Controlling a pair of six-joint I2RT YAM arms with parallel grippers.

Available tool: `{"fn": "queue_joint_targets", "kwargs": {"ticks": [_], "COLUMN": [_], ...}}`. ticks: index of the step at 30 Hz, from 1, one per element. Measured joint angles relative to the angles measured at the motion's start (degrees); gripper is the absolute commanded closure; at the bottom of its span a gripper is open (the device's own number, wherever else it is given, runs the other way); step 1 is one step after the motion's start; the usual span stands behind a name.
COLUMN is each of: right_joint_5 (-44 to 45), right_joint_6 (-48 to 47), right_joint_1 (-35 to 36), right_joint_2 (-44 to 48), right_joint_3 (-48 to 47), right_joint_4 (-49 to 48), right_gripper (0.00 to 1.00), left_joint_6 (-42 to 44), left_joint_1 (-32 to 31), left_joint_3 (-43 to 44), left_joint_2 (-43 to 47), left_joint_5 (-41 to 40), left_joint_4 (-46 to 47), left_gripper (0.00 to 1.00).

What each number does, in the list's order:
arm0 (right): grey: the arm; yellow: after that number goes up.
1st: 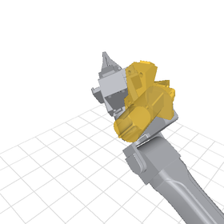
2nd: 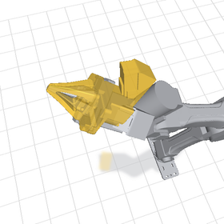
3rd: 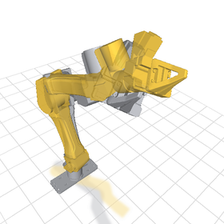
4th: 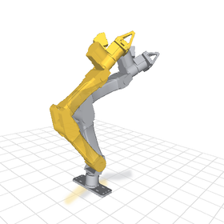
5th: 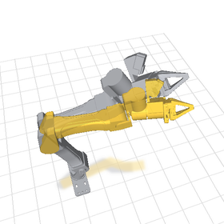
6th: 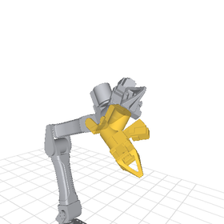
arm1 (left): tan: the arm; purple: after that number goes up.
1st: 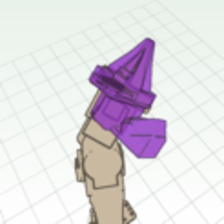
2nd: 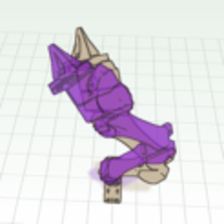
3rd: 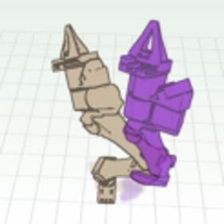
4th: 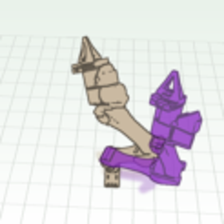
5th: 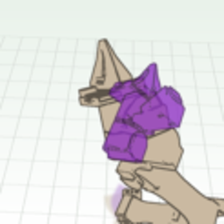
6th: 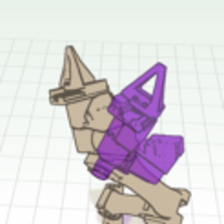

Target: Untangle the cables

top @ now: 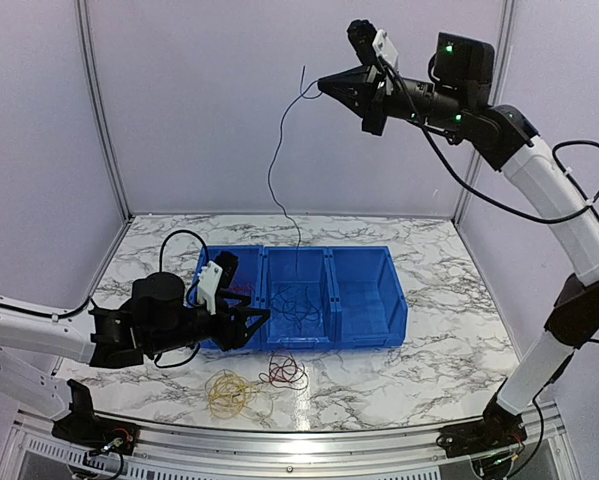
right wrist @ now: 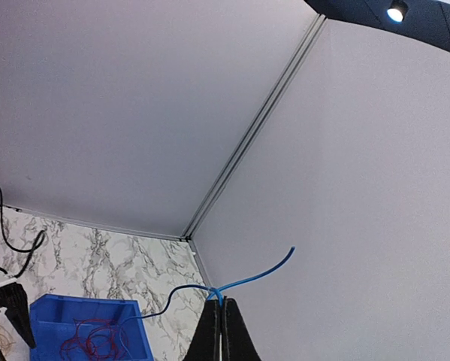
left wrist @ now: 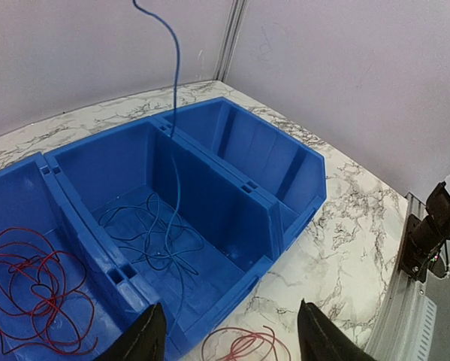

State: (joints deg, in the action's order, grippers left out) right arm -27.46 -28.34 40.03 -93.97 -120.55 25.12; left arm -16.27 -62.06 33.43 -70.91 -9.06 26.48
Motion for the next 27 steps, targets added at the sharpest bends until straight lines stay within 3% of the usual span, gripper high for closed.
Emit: {"fn": "queue_joint_targets", "kwargs": {"ticks": [13,27], "right_joint_5": [9.2,9.8], "right_joint_6": [-3.4,-5.9], "right_joint_1": [0.0,1.5], "right_joint_2": [-4.8,-10.4], "right_joint_3": [16.4,36.5], "right_joint_4": [-7.6,-7.5], "right_gripper": [1.00,1.00], "left_joint_6": [-1.3,-3.0], "left_joint_1": [-1.2,-1.2], "left_joint_3": [-10.1,-15.6], "left_joint_2": [18.1,25.6], "left_joint_5": [-8.5,-12.7], "left_joint_4": [0.2,-0.2], "left_gripper": [0.37,0.37]}}
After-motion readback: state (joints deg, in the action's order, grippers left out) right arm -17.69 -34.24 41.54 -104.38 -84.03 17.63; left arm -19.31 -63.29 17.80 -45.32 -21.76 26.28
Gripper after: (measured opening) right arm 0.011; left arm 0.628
